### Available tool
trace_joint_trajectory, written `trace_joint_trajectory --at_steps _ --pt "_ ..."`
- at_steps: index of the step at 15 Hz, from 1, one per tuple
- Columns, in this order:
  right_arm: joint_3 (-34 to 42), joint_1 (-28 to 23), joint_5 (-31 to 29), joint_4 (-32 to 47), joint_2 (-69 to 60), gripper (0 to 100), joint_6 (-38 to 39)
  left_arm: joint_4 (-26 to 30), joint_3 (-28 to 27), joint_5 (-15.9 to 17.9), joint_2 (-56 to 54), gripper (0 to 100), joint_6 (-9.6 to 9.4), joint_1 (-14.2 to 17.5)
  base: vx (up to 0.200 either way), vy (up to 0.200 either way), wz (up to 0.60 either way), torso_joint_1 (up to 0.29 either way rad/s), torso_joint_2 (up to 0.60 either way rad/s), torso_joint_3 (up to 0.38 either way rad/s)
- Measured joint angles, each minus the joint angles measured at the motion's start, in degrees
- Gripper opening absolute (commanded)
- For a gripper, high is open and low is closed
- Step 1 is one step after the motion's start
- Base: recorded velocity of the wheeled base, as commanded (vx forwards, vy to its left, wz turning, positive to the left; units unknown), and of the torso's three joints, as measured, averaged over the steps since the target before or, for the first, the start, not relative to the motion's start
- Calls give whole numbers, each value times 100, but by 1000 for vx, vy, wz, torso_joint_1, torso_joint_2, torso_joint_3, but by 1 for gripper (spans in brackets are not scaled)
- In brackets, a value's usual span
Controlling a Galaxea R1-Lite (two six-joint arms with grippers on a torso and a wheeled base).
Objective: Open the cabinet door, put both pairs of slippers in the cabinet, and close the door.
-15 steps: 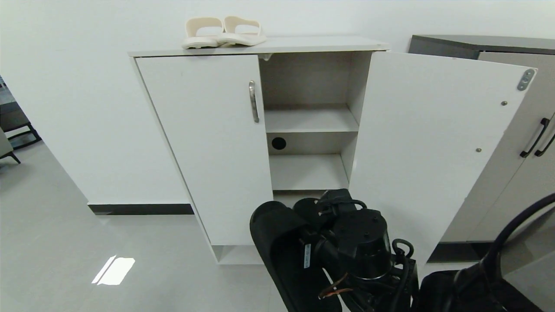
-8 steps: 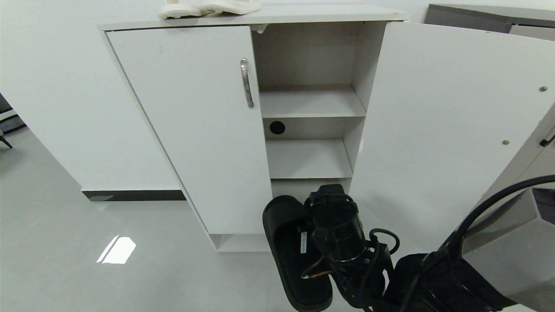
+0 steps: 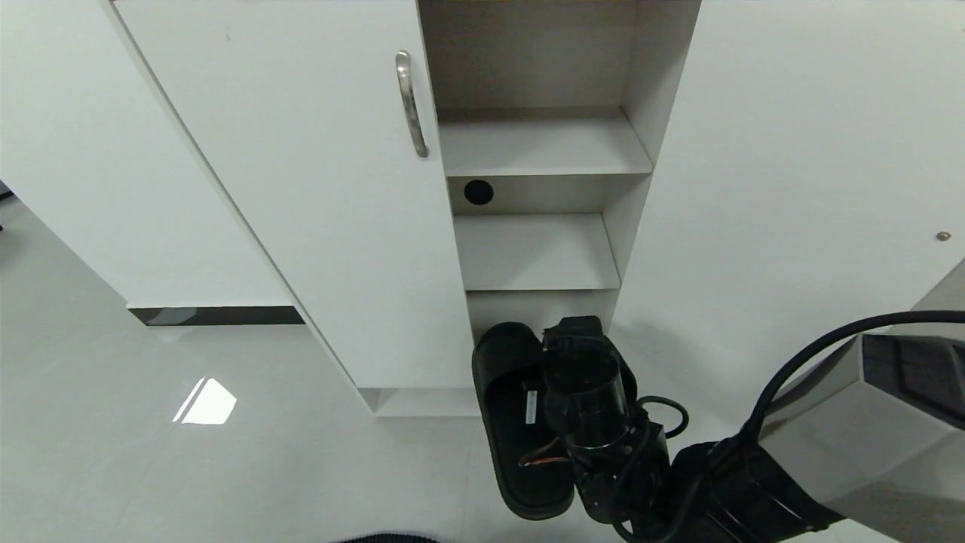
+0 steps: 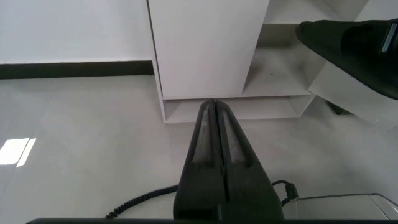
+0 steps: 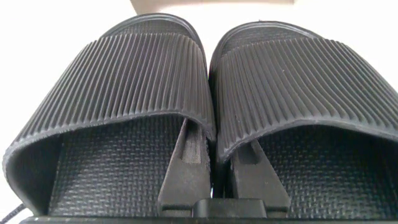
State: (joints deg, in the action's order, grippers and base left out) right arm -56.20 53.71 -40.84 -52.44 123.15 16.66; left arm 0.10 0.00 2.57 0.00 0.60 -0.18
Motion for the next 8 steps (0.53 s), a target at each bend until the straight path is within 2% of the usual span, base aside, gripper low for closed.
trace_joint_trajectory --at_steps 8 --pt "-48 -57 -130 -933 404 0 -602 0 0 -1 0 0 -2 -4 0 0 0 0 0 0"
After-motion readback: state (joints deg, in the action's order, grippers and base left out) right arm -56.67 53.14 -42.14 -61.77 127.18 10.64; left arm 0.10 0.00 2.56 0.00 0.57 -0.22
